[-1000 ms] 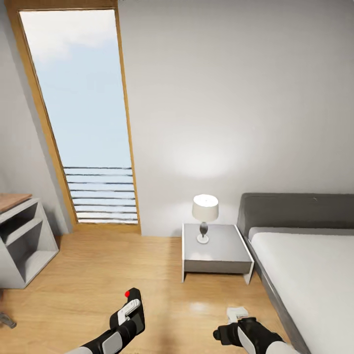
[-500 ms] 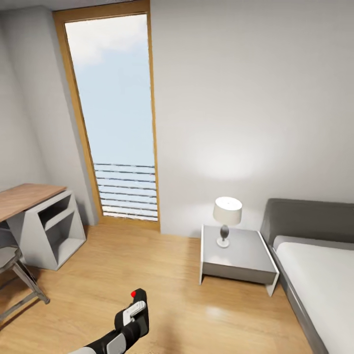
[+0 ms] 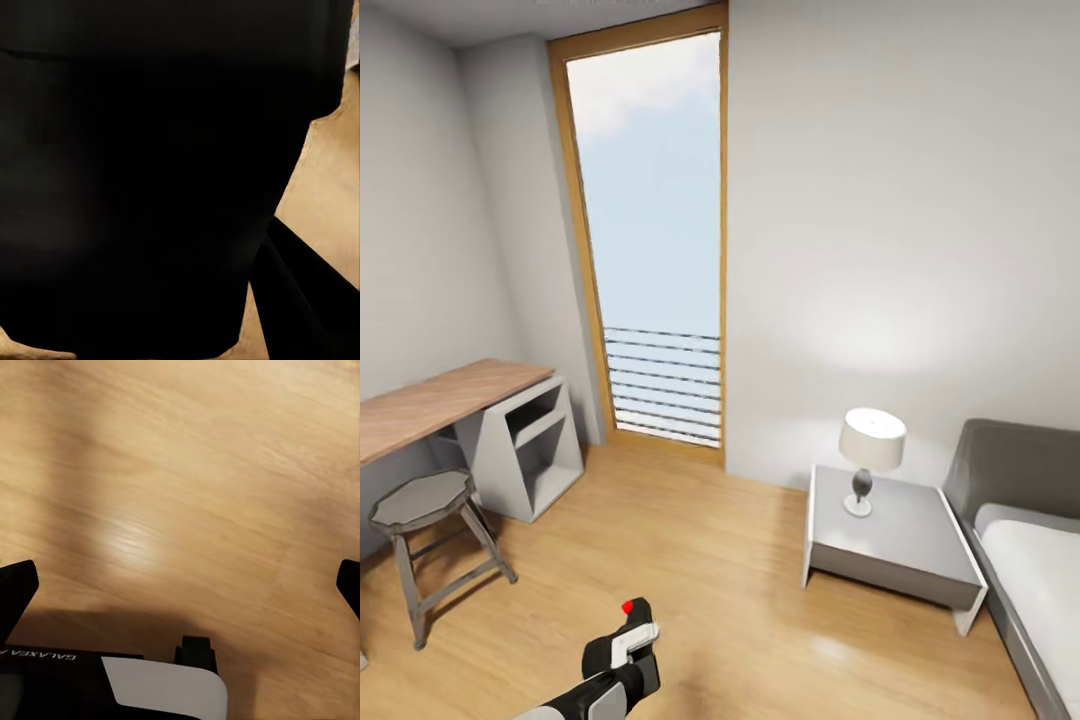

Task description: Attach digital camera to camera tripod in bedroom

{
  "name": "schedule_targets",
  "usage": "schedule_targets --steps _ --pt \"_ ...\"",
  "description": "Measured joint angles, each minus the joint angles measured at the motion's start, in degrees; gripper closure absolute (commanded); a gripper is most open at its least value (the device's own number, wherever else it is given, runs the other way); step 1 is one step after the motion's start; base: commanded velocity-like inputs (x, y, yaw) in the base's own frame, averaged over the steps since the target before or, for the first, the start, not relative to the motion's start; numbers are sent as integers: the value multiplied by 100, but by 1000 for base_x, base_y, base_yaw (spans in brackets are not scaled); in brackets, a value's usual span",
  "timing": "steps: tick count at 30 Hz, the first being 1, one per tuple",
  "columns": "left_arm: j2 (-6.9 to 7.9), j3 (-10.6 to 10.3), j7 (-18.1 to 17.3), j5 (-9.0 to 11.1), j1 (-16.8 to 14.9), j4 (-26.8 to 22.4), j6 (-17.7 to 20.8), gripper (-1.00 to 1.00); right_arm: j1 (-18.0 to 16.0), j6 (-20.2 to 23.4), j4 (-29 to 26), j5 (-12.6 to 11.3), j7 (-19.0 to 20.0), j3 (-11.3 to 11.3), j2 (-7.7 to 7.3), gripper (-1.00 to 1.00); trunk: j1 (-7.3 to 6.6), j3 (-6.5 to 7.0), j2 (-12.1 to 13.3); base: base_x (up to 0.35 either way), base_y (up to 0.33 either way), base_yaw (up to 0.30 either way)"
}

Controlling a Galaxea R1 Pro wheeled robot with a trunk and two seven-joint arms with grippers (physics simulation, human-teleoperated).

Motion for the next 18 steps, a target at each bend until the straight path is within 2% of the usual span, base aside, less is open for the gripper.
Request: schedule_targets --steps 6,18 --pt "47 7 184 -1 0 8 5 100 1 -7 0 0 0 0 5 -100 0 0 0 0 0 300" --pt "110 7 218 27 0 8 -7 100 1 -8 0 -2 -4 0 6 -100 0 0 0 0 0 300"
